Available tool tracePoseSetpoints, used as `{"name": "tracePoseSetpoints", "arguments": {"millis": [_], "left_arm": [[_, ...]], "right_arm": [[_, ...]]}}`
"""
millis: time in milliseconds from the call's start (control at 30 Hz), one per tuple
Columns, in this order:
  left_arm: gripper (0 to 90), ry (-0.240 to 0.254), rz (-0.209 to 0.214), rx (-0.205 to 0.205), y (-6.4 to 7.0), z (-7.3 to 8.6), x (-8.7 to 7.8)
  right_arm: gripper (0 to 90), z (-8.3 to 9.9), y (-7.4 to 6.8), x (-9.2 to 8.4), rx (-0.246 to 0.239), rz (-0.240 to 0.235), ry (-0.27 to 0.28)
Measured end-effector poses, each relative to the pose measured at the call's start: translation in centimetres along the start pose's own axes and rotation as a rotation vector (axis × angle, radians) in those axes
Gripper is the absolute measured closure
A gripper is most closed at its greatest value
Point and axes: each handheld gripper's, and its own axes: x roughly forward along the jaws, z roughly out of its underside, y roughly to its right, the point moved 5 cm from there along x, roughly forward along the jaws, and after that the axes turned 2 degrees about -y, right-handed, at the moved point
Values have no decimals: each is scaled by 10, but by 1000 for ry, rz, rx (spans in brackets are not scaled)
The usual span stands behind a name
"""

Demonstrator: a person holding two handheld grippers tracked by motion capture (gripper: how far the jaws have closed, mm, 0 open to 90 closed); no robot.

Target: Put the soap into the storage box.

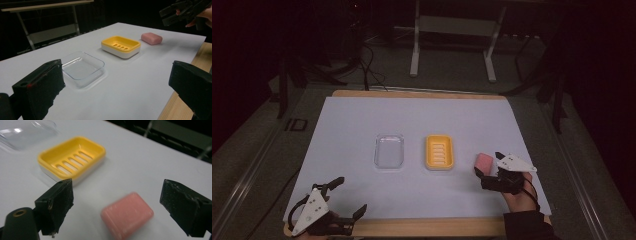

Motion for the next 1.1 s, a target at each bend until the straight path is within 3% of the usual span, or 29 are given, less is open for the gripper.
{"name": "tracePoseSetpoints", "arguments": {"millis": [133, 167, 233, 300, 333, 367, 400, 500, 633, 767, 867, 1100], "left_arm": [[2, 0, 3, -1, 1, 0, 1], [2, -3, 3, 0, 1, 0, 1], [2, -4, 3, 0, 1, 0, 1], [2, -4, 4, 0, 1, 1, 1], [2, -7, 2, 0, 1, 1, 1], [2, -7, 2, 0, 1, 1, 1], [2, -7, 3, 1, 1, 1, 1], [2, -9, 2, 1, 1, 1, 2], [2, -12, 1, -1, 1, 2, 2], [2, -14, 0, -2, 1, 2, 2], [2, -18, -1, -1, 1, 2, 3], [2, -19, -1, 0, 1, 2, 3]], "right_arm": [[115, 4, -1, 0, 6, 30, -52], [115, 5, 0, 2, 0, 53, -88], [115, 7, 1, 4, 8, 55, -142], [115, 8, 2, 5, 17, 65, -160], [117, 10, 5, 6, 69, 61, -204], [117, 10, 5, 6, 69, 61, -204], [141, 11, 8, 5, 124, 61, -255], [147, 10, 12, 3, 189, 52, -300], [137, 11, 14, 1, 209, 41, -392], [165, 13, 12, -1, 260, 14, -465], [167, 14, 9, -3, 280, 0, -532], [166, 18, 5, -3, 261, -1, -595]]}}
